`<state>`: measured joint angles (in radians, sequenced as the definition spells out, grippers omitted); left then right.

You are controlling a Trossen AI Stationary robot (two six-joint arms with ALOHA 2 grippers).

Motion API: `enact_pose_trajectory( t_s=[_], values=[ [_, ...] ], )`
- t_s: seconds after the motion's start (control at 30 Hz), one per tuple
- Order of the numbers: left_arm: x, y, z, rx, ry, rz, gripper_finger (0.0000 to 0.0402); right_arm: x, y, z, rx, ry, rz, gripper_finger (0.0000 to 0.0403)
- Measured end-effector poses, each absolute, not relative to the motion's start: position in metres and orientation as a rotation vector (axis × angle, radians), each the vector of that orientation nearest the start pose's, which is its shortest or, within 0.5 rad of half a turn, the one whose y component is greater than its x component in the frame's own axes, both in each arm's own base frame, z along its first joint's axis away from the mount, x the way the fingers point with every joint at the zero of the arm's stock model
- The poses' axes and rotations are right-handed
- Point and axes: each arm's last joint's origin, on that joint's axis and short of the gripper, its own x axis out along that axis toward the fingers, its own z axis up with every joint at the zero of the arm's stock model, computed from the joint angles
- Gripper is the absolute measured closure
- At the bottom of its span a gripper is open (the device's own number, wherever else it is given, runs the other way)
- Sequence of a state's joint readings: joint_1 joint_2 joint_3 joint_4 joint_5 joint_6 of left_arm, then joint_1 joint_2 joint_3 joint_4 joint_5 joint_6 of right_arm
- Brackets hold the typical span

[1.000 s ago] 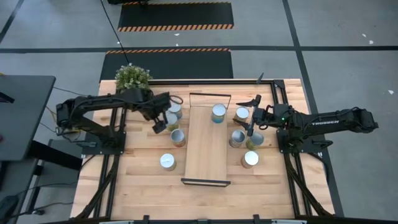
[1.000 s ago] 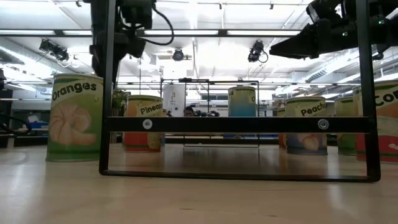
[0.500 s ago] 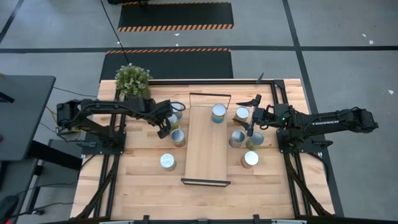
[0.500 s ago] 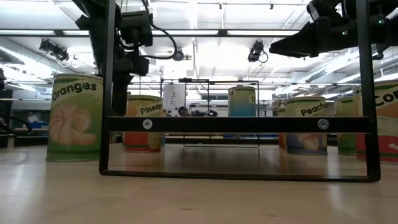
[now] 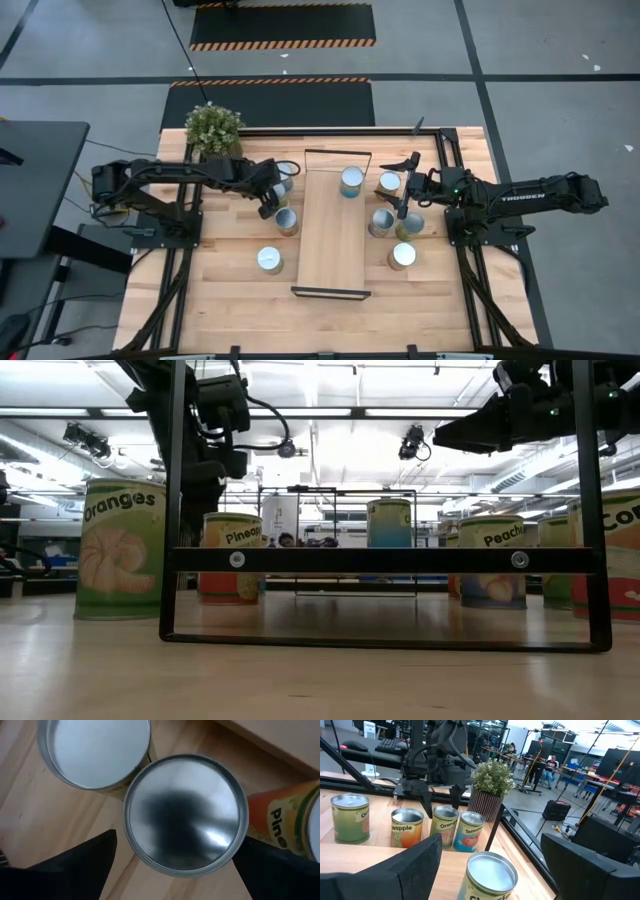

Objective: Pick and place cans onto a shelf
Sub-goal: Put the top canned oranges on the shelf

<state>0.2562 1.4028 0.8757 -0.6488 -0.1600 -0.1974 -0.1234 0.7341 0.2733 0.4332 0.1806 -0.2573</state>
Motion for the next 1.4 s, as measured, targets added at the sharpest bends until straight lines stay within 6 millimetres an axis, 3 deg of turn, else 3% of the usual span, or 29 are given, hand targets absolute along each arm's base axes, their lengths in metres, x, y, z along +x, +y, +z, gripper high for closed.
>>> enact_pose_trajectory(
  t_s=[0.3, 0.63, 1.0, 1.23, 1.4],
  values=[
    [0.255, 0.072, 0.19, -0.215, 1.16, 0.499, 0.0023, 0.165, -0.025, 0.222, -0.256, 0.067, -0.296, 0.0057],
    [0.257, 0.073, 0.192, -0.23, 1.156, 0.51, 0.0108, 0.165, -0.025, 0.222, -0.256, 0.068, -0.295, 0.0057],
    [0.266, 0.074, 0.242, -0.177, 1.182, 0.461, 0.0112, 0.165, -0.025, 0.222, -0.256, 0.068, -0.295, 0.0057],
    [0.28, 0.072, 0.274, -0.098, 1.074, 0.39, 0.0111, 0.165, -0.025, 0.222, -0.26, 0.067, -0.294, 0.0057],
    [0.294, 0.067, 0.282, -0.117, 0.94, 0.301, 0.0111, 0.165, -0.025, 0.224, -0.261, 0.056, -0.296, 0.0057]
  ],
)
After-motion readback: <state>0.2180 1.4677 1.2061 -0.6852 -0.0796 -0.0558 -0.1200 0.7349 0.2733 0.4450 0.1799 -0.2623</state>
